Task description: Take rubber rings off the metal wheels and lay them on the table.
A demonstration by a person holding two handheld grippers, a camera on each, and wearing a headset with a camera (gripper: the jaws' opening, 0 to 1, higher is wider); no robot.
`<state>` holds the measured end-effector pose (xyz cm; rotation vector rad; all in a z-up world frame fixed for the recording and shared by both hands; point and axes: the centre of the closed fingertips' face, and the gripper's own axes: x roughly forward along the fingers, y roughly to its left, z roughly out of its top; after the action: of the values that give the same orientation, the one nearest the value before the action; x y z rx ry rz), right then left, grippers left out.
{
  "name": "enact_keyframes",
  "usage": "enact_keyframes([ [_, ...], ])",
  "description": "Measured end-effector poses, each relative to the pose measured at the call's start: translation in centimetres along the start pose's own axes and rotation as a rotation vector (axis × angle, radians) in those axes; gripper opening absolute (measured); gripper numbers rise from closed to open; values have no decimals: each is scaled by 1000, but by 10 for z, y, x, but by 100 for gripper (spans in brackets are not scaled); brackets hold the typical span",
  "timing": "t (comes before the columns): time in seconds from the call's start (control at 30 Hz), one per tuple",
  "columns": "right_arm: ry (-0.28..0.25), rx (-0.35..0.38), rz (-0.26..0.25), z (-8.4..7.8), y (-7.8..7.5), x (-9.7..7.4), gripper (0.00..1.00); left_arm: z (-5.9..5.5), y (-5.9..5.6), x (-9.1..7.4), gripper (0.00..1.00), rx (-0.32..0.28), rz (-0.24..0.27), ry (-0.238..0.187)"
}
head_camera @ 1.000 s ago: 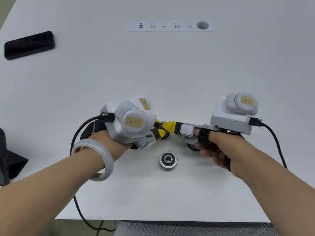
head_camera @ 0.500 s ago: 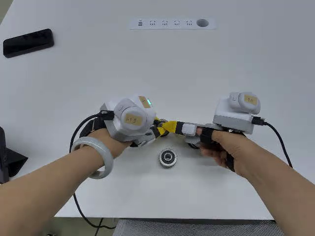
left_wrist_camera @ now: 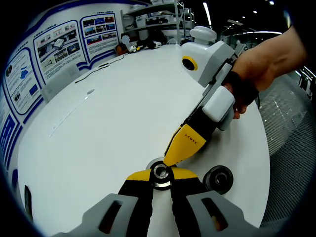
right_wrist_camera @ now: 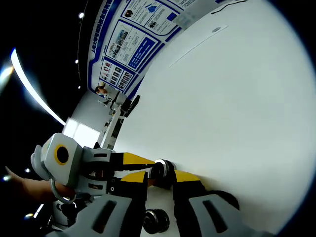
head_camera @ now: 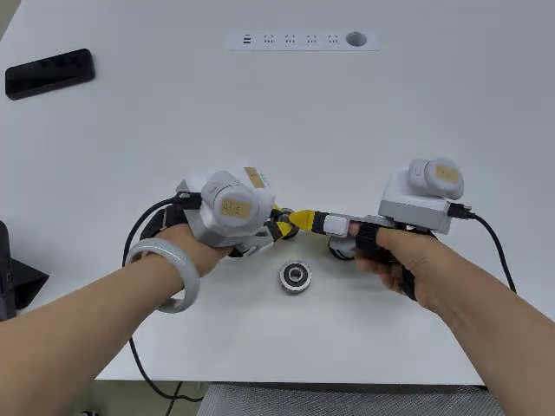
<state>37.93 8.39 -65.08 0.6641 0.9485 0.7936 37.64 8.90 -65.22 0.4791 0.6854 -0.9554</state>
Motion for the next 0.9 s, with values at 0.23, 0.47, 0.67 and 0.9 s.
enact_keyframes([
  [0.23, -4, 4, 4, 2, -1, 7, 28, 0, 0, 0, 14, 1, -1, -2],
  [0.47, 8, 25, 37, 0, 8, 4, 29, 0, 0, -1, 14, 2, -1, -4],
  [0.67, 10, 30, 50, -1, 9, 0, 28, 0, 0, -1, 14, 0, 0, -4],
  [0.9, 4, 19, 27, -1, 5, -2, 21, 0, 0, -1, 14, 0, 1, -4],
])
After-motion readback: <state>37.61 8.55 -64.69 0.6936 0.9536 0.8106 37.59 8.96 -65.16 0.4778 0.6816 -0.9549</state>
